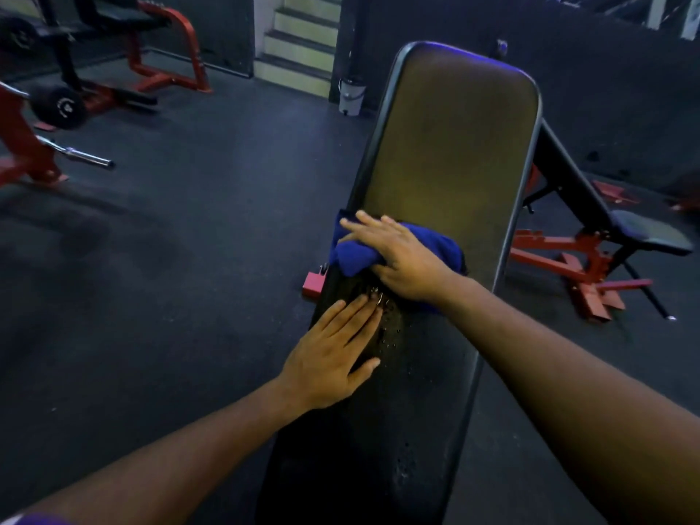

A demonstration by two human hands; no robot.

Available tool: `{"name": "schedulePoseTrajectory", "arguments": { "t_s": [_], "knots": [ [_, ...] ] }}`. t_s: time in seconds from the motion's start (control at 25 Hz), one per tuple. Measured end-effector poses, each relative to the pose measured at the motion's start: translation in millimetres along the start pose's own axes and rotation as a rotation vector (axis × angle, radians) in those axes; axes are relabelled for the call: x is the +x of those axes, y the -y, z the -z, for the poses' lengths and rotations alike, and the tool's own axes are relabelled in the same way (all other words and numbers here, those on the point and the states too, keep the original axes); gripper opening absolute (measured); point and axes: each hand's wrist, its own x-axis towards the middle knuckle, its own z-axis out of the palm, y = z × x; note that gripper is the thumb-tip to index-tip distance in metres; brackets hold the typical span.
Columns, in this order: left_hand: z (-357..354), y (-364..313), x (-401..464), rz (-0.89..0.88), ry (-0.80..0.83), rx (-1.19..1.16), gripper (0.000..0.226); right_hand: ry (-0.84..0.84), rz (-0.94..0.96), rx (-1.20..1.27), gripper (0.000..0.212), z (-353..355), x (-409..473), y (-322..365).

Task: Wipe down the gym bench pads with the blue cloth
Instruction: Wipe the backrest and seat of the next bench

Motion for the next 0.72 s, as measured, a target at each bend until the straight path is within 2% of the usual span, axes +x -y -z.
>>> {"name": "schedulePoseTrajectory", "arguments": {
  "t_s": [0.08, 0.2, 0.24, 0.28, 0.32, 0.4, 0.48, 0.6, 0.72],
  "knots": [
    [-1.0, -2.9, -10.2, 0.004, -0.019, 0.002, 0.067, -0.033, -0.038, 0.147, 0.054, 14.1, -6.8, 3.3],
    [-3.3, -2.7, -8.6, -0.004, -0.046, -0.002, 0.068, -0.484, -0.11, 0.165, 0.051, 67.4, 9.8, -15.4],
    [-4.3, -2.4, -7.5, -0.002, -0.052, -0.008, 0.069, -0.605, -0.106, 0.1, 0.052, 88.9, 20.6, -24.0],
    [-5.0, -2.0, -7.9, -0.001, -0.053, -0.012, 0.069, -0.645, -0.09, -0.011, 0.053, 109.1, 33.3, -30.6],
    [-5.7, -1.1, -9.2, -0.001, -0.051, -0.018, 0.069, -0.606, -0.09, -0.148, 0.055, 124.3, 46.8, -36.2],
    [-6.7, 1.1, -10.4, -0.009, -0.048, -0.031, 0.069, -0.387, -0.166, -0.358, 0.061, 129.6, 72.4, -46.0],
    [-7.4, 2.6, -9.9, -0.01, -0.051, -0.04, 0.069, -0.234, -0.231, -0.347, 0.065, 106.9, 87.3, -51.3],
    [-9.7, 3.4, -8.9, -0.014, -0.058, -0.061, 0.07, -0.297, -0.143, -0.277, 0.06, 65.5, 89.5, -48.7],
    [-10.3, 4.0, -7.7, -0.022, -0.063, -0.048, 0.072, -0.24, -0.007, -0.291, 0.056, 41.5, 78.8, -38.1]
  ]
}}
